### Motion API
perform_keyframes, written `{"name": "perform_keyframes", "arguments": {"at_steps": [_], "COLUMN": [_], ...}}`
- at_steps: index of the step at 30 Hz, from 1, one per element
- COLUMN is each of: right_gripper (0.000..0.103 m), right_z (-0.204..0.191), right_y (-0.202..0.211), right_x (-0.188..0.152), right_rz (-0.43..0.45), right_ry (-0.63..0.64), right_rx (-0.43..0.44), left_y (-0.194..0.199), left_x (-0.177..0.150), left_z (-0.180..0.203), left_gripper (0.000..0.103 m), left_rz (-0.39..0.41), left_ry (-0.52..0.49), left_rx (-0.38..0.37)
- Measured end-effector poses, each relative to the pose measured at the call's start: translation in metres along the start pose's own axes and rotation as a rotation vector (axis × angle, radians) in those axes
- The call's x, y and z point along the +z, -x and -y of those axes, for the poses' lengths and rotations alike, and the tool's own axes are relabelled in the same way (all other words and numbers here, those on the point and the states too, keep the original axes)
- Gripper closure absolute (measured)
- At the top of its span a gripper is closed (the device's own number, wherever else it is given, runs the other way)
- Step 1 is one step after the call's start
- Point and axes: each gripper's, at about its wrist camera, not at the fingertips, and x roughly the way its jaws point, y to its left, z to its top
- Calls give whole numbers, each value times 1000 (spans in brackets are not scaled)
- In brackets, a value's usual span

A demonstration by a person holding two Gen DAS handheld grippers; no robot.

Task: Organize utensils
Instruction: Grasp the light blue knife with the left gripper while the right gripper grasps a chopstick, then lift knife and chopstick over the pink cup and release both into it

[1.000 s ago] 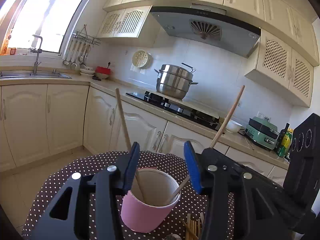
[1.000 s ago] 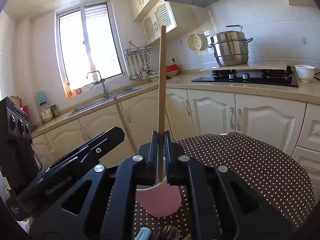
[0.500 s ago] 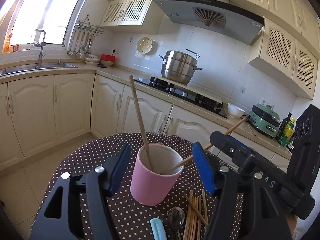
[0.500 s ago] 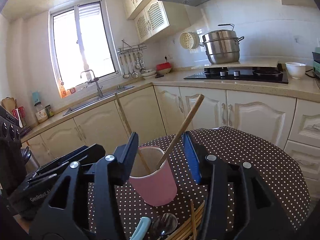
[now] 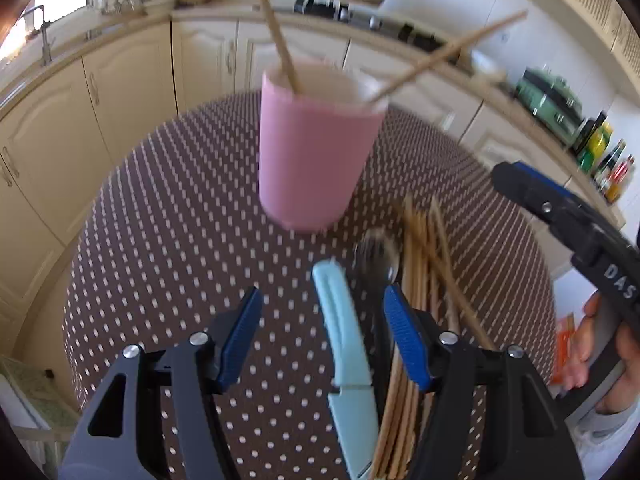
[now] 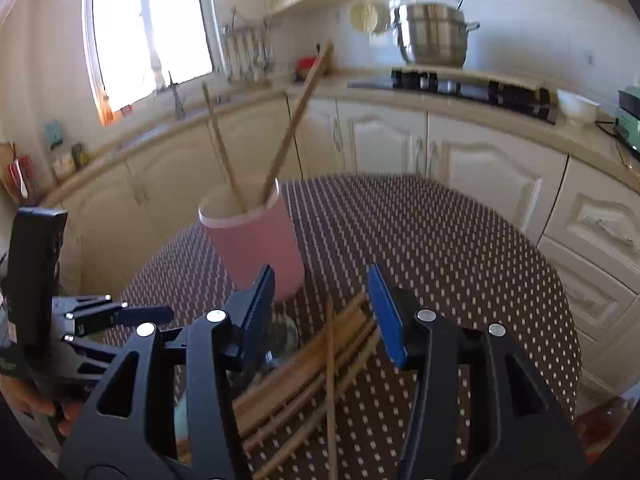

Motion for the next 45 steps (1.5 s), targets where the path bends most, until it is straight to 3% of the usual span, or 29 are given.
{"name": "perform_keyframes", "arguments": {"at_steps": [5,12,15,19,22,24,27,32,39,45], "right_gripper": [54,54,54,55,69,70,80,96,97,97], "right_z": [2,11,13,9,3,0,0,-3,-1,-1], "right_y": [-12,-20,-24,-29,-34,-40,-47,-47,-29,6], "right_x": [-22,-39,-45,-50,-52,-53,-55,-55,-50,-35], "right_rz": [-145,-233,-277,-331,-374,-408,-438,-435,-369,-216], "right_ry": [32,11,9,36,62,76,72,82,65,27], "right_rx": [-10,-28,-20,4,18,15,25,30,34,106], "left_y": [-21,-36,-42,-43,-38,-35,-34,-21,22,64], "left_x": [-12,-18,-16,-10,-8,-9,-11,-19,-25,-29], "left_z": [2,21,29,25,14,8,7,-12,-19,-14], "left_gripper": [40,40,48,75,77,77,79,82,83,83], "left_rz": [-91,-111,-101,-92,-92,-88,-76,-48,68,202], "left_ry": [0,-69,-92,-38,4,7,20,72,70,32], "left_rx": [25,124,166,166,135,132,123,49,-1,-30]}}
